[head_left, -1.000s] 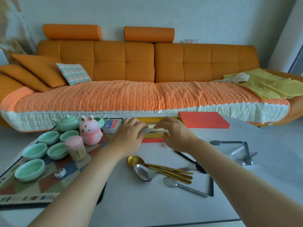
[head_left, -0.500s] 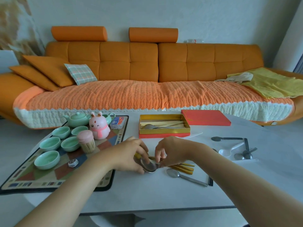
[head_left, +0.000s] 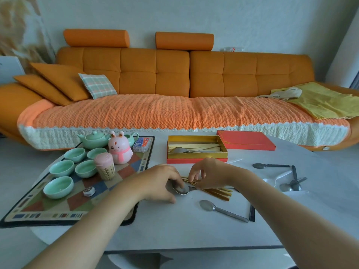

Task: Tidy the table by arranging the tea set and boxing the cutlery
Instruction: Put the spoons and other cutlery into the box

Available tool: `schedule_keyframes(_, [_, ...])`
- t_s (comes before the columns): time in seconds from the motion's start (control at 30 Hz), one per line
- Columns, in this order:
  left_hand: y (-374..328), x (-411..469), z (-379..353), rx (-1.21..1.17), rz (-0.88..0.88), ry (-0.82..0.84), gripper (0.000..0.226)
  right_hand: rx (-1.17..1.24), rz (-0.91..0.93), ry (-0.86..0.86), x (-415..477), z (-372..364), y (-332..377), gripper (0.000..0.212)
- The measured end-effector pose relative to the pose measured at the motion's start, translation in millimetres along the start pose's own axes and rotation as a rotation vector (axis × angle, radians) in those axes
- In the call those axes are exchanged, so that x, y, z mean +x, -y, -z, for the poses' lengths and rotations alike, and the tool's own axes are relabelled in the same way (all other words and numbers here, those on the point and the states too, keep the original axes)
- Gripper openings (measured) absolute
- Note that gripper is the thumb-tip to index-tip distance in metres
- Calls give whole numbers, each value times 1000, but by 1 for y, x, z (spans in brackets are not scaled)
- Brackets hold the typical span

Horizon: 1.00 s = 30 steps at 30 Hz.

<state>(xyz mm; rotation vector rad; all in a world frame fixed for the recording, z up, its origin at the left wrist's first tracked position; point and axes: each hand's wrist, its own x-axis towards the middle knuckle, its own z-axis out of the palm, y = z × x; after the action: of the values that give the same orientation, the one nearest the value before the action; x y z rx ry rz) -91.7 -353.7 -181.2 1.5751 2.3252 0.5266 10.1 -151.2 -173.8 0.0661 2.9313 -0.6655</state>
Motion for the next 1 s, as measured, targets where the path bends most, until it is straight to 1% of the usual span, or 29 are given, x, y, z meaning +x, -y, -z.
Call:
schedule_keyframes(0.1, [3,7,-7,4,0,-45,19,21,-32,-11,4,-1,0,21])
schedule_keyframes(0.23, [7,10,-4,-52,-38,-110,14,9,-57,-47,6,1,-2,23])
schedule_keyframes(0.33, [7,7,5,-151,-13,-148,17,-9,-74,-87,8,3,-5,31])
schedule_keyframes(0.4, [7,3,11,-234,29,-141,22,-21,-81,-104,11,2,-7,32])
schedule_keyframes(0.47, [9,2,14,-294,46,-151,21,-21,-73,-113,14,2,-10,30])
schedule_keyframes(0.6, [15,3,16,-591,87,-271,19,79,-49,-166,17,6,-10,21])
schedule_keyframes(0.7, [17,9,17,-742,162,-395,18,223,-45,-253,14,17,-9,19])
schedule_keyframes(0.77, [18,16,17,-861,231,-464,17,276,-21,-323,11,25,-12,17])
schedule_keyframes(0.83, [17,25,19,-1020,305,-502,15,261,4,-391,11,31,-19,15])
schedule_keyframes(0.9, [14,36,21,-1201,349,-542,15,221,4,-440,14,36,-25,22])
schedule_keyframes(0.93, [14,41,21,-1241,359,-569,17,219,-2,-459,16,38,-27,26])
schedule_keyframes(0.97, [13,47,20,-1197,365,-600,19,223,-12,-474,19,38,-30,28])
schedule_keyframes(1.0, [13,53,19,-1065,364,-631,21,222,-24,-481,22,39,-32,29])
